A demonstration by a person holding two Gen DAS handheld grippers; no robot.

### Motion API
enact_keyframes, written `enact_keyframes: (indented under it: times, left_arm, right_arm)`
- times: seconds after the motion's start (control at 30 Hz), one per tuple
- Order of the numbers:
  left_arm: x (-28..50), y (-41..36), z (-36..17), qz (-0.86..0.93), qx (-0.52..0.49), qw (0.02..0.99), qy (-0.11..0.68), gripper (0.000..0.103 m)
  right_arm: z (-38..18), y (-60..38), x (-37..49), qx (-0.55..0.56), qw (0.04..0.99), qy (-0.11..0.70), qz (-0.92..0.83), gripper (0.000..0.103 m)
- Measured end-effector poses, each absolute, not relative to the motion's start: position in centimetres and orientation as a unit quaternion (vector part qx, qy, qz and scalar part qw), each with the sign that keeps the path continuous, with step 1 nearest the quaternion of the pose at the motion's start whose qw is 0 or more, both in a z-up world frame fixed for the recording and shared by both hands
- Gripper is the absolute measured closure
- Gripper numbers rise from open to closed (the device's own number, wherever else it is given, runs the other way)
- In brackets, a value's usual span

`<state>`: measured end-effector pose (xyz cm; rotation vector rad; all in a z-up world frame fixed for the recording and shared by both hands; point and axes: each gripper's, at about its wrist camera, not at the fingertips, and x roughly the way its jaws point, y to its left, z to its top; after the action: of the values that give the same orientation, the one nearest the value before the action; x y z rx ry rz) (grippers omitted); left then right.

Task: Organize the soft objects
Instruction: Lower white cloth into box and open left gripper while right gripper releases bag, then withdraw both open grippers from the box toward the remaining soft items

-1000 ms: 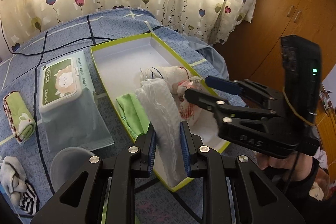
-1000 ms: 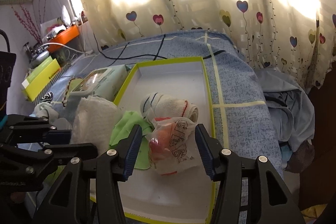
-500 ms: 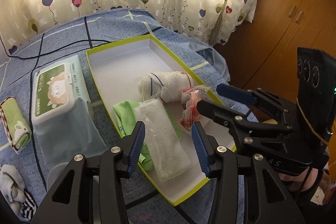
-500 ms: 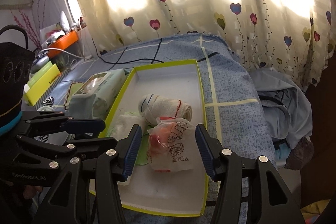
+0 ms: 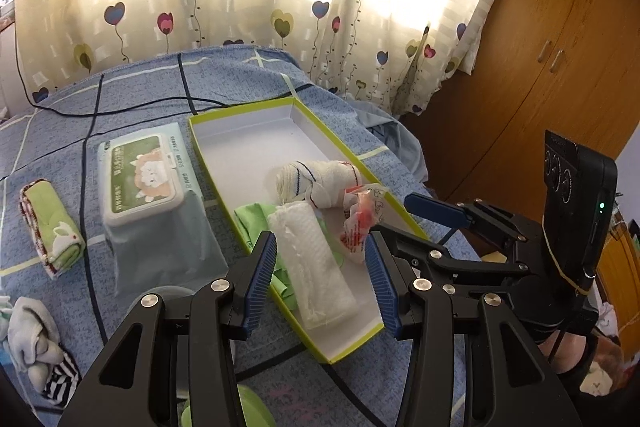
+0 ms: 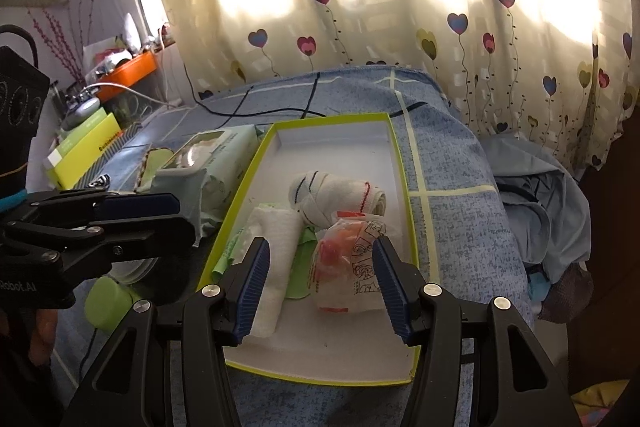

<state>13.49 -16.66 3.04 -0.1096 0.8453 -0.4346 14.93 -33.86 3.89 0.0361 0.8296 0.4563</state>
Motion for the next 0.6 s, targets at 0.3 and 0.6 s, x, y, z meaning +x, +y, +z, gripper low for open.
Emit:
enact_keyframes:
  times: [0.3, 0.6]
  left_arm:
    - [11.4, -14.6, 3.7, -0.193, -0.052, 0.898, 0.392, 0.056]
    - [9.1, -11.6, 4.2, -0.170, -0.050, 0.913, 0.368, 0.056]
  right_arm:
    - [5.8, -32.4, 13.1, 0.013, 0.897, 0.382, 0.224, 0.036]
    - [7.3, -30.5, 11.4, 0.011, 0.898, 0.369, 0.241, 0.021]
